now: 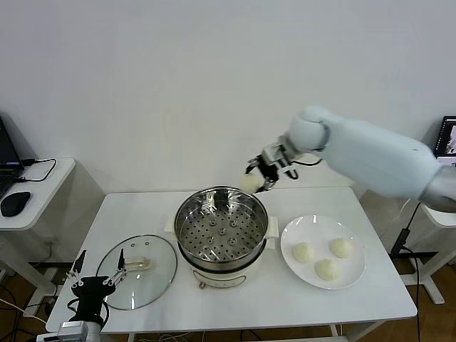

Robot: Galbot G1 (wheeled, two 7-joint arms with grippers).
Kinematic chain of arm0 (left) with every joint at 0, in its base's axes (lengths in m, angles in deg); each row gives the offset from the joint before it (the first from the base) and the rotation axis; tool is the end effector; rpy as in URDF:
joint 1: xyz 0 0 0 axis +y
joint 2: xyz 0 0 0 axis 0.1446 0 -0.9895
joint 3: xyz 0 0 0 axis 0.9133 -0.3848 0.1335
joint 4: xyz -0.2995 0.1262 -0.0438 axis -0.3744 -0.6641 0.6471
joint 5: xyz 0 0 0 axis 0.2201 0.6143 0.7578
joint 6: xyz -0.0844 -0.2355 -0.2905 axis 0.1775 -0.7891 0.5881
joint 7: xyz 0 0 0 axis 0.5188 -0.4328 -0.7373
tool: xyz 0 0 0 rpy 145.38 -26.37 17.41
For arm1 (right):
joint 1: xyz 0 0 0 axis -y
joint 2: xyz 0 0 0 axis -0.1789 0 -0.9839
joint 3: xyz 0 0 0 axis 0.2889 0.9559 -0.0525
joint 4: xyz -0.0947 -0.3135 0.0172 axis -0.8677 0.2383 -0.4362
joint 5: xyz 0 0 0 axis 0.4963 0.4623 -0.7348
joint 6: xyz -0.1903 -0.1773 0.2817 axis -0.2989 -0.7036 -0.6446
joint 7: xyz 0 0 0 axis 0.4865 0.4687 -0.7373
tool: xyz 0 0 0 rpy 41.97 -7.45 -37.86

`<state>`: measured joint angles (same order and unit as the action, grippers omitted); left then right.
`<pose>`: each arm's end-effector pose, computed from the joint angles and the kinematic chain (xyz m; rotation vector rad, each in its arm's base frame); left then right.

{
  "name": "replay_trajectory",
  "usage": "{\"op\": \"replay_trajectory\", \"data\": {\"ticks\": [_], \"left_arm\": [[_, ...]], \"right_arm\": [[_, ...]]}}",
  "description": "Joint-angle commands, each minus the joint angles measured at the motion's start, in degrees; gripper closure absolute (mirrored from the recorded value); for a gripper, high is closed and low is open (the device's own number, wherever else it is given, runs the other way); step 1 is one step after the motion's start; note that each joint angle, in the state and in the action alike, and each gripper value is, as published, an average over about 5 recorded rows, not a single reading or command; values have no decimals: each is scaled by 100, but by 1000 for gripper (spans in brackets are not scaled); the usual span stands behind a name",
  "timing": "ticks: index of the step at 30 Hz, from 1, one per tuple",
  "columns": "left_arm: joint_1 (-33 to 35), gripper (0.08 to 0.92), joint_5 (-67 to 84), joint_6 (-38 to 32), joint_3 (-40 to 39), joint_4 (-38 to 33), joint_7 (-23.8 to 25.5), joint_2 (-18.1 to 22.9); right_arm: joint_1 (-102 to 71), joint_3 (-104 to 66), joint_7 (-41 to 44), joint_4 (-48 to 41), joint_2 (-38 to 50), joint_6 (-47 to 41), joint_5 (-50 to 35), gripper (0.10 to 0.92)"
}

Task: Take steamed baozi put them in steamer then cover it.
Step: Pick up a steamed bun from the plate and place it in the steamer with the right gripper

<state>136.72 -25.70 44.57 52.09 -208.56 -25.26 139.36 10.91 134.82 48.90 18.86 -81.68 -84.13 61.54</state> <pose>0.1875 0.0814 -0.2797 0.2685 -3.0627 -0.3331 0.5666 0.1257 -0.0508 1.8113 -1.2139 2.0278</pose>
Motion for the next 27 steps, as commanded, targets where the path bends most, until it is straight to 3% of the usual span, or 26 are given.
{"op": "replay_trajectory", "data": {"ticks": [1,14,27], "left_arm": [[11,177,-73,-29,41,-51,-1,8],[-24,177,-82,-26,63,-20,-6,43],[-99,177,-82,-14,40,26,5,24]], "right_arm": [[158,435,-152,-164,-846,525,269,408],[-453,449,-402,-1045,-1238,1839,1995,406],[-717,347,-494,-1575,-1418,2334,2586,372]]}}
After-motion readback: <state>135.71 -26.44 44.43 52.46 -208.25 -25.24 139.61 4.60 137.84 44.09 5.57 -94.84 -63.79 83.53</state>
